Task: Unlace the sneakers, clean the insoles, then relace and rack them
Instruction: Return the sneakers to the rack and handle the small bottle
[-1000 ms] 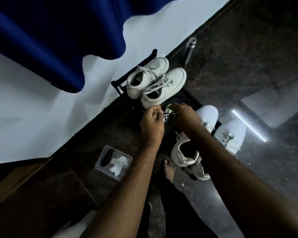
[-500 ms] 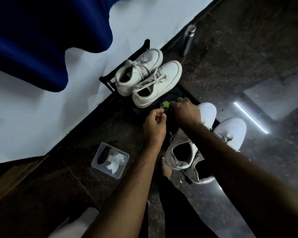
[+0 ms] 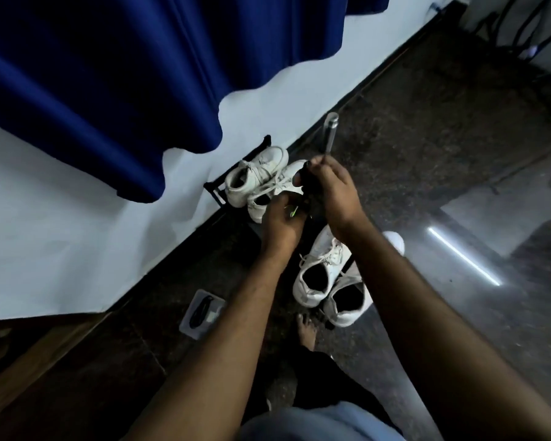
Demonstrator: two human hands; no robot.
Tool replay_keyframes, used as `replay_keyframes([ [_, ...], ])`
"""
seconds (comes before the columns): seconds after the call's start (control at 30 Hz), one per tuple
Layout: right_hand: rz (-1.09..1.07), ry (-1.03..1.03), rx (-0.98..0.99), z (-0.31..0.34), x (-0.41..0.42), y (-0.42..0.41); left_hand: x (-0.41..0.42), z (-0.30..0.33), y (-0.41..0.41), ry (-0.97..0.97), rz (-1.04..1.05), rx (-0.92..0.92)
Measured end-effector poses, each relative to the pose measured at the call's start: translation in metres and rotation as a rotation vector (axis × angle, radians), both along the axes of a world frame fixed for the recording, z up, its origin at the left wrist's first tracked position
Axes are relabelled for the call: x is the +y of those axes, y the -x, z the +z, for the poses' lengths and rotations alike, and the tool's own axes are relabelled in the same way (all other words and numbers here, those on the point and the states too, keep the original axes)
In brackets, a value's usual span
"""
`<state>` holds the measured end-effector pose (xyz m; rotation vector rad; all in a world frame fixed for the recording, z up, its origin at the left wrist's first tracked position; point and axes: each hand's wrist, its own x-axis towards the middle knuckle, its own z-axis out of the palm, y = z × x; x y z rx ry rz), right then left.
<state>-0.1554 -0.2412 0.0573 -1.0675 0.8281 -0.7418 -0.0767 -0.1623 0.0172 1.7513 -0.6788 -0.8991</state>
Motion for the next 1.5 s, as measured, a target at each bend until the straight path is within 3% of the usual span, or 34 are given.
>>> replay_keyframes([
  [0.1,0.007,-0.025,-0.130,0.058,0.001,-0.007,0.003,0.059,-0.006,0.133,0.097,0.123],
  [0.23,0.009,0.075,-0.090,0.125,0.005,-0.025,0.014,0.125,-0.030,0.262,0.154,0.259],
  [0.37,-0.040,0.090,-0.222,0.184,0.023,-0.049,0.031,0.192,-0.064,0.414,0.171,0.278],
  [0.67,0.120,0.025,-0.389,0.224,0.088,-0.106,0.108,0.274,-0.124,0.564,0.228,0.331],
  [0.8,0.134,0.518,-0.110,0.225,0.111,-0.128,0.140,0.292,-0.152,0.536,0.195,0.131],
  [0.9,0.213,0.861,0.354,0.205,0.121,-0.142,0.157,0.299,-0.171,0.490,0.204,0.089],
  [0.97,0.297,0.846,0.597,0.188,0.128,-0.150,0.168,0.300,-0.182,0.435,0.194,0.076],
  [1.0,0.342,0.818,0.620,0.179,0.133,-0.155,0.174,0.300,-0.188,0.414,0.185,0.080],
  [1.13,0.523,0.493,0.191,0.165,0.179,-0.171,0.187,0.306,-0.197,0.420,0.125,0.207],
  [1.3,0.690,0.273,-0.092,0.161,0.214,-0.191,0.198,0.330,-0.216,0.590,0.186,0.512],
  [1.37,0.716,0.250,-0.101,0.154,0.211,-0.195,0.207,0.340,-0.229,0.685,0.200,0.576],
  [1.5,0.749,0.342,0.074,0.126,0.198,-0.197,0.211,0.349,-0.247,0.723,0.215,0.565],
])
